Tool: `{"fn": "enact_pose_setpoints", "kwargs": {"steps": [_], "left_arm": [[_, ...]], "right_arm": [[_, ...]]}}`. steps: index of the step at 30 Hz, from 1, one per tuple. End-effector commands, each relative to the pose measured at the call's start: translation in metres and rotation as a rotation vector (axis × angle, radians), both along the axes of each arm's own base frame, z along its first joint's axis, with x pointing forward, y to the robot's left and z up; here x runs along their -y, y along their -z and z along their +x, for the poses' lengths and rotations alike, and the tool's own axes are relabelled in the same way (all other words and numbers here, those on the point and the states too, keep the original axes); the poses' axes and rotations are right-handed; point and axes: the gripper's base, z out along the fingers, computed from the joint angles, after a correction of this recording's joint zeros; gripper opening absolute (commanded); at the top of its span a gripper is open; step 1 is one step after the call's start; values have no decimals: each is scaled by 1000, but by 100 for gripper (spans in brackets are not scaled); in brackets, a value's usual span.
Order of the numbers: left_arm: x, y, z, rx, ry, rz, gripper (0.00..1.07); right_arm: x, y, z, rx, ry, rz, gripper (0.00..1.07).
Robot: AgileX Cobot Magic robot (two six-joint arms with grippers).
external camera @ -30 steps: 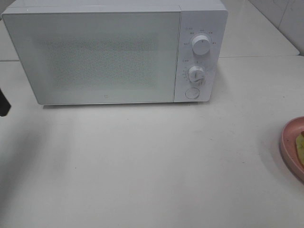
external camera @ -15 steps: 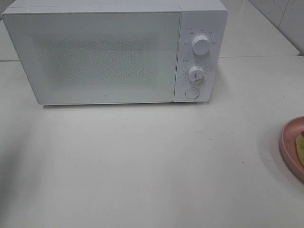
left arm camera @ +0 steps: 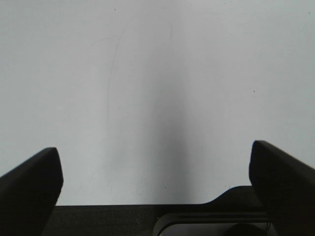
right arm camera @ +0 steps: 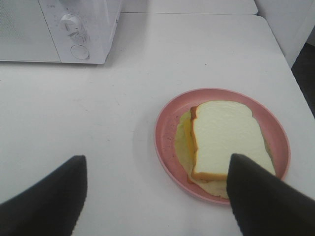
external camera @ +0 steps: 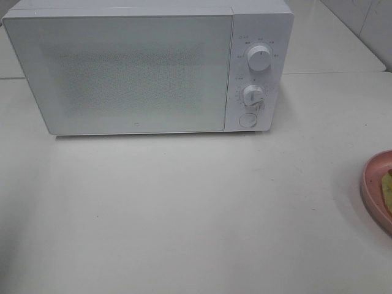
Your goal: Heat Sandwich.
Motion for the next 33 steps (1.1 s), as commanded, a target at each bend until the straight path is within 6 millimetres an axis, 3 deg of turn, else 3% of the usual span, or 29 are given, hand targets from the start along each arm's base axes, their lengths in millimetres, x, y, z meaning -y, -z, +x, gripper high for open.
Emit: {"fn": "enact_pose_setpoints", "kwargs": {"steps": [1,9,20,25,26,30,33], "left_arm": [[2,0,-18,71,12,18,98],[6,11,-59,128,18,40,98],[10,20,-92,253,70,55,98],[12,26,-115,352,74,49,98],[13,23,-122,439,69,59,98],[13,28,-136,561,65,72,98],[13,30,-131,546,64,70,98]], "right_arm": [[0,-1,-3,39,1,1,75],[0,-1,-3,39,1,1,75],[0,-1,-3,39,1,1,75],[0,-1,-3,39,1,1,75],[0,-1,-3,39,1,1,75],[0,-1,-3,39,1,1,75],[0,-1,-3,39,1,1,75]]}}
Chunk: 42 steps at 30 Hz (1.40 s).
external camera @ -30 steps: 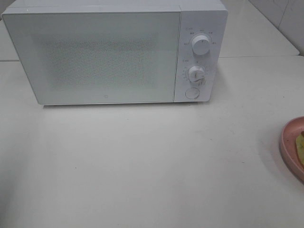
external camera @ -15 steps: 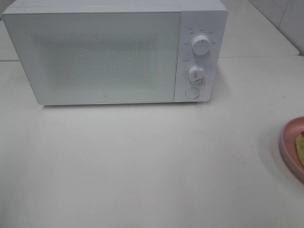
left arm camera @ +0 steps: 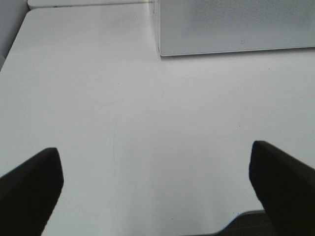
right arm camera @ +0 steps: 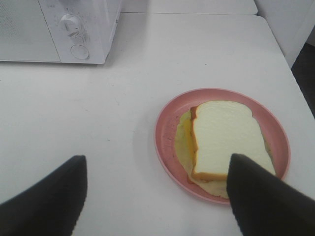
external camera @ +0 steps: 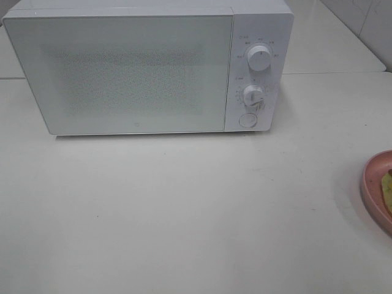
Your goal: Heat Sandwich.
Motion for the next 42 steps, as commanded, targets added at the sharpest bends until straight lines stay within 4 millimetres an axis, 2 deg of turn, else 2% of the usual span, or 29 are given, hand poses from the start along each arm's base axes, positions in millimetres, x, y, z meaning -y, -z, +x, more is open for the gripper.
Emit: {"fn": "enact_pose_setpoints", "kwargs": {"steps": [1,42], "left_arm": [[0,1,0,39,0,-5,98],[0,0,-2,56,2,-5,98]], "right_arm": [[0,-1,-3,39,1,1,75],[0,-1,-2,30,0,1,75]]}}
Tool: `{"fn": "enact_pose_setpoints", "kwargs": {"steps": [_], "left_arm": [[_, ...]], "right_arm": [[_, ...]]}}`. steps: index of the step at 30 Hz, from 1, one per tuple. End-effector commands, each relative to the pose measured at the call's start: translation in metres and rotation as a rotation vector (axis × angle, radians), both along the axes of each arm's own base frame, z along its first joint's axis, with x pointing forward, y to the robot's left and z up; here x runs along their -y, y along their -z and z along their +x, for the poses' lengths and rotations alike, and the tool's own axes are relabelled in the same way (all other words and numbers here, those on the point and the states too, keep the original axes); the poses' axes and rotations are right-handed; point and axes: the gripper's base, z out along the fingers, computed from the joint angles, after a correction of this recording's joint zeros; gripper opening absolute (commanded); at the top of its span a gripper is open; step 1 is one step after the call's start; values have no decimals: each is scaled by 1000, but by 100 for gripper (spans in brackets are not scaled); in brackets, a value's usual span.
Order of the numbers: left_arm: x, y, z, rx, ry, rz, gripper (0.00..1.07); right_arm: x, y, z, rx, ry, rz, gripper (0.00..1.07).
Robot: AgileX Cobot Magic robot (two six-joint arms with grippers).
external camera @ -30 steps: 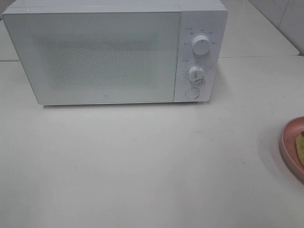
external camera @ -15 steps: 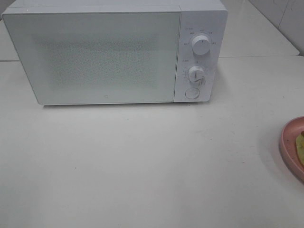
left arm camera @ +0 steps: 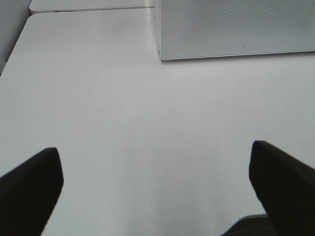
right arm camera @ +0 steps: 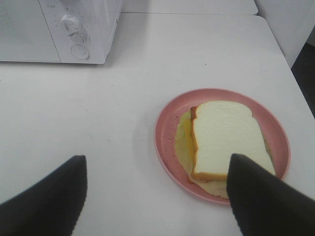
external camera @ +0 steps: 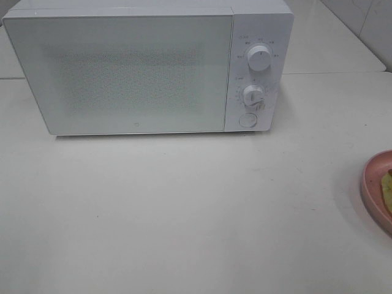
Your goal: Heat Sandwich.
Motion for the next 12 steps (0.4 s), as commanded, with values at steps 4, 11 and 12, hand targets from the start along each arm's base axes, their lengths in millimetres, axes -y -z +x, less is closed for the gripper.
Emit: {"fn": "enact_pose_setpoints", "kwargs": {"steps": [4,11,12], "left_arm": [[0,0,-4,38,4,-4,98],[0,0,-4,38,4,-4,98],[0,0,-4,38,4,-4,98]], "right_arm": [[0,-1,-2,30,0,1,75],[0,-1,-2,30,0,1,75],[0,-1,-2,30,0,1,75]]}}
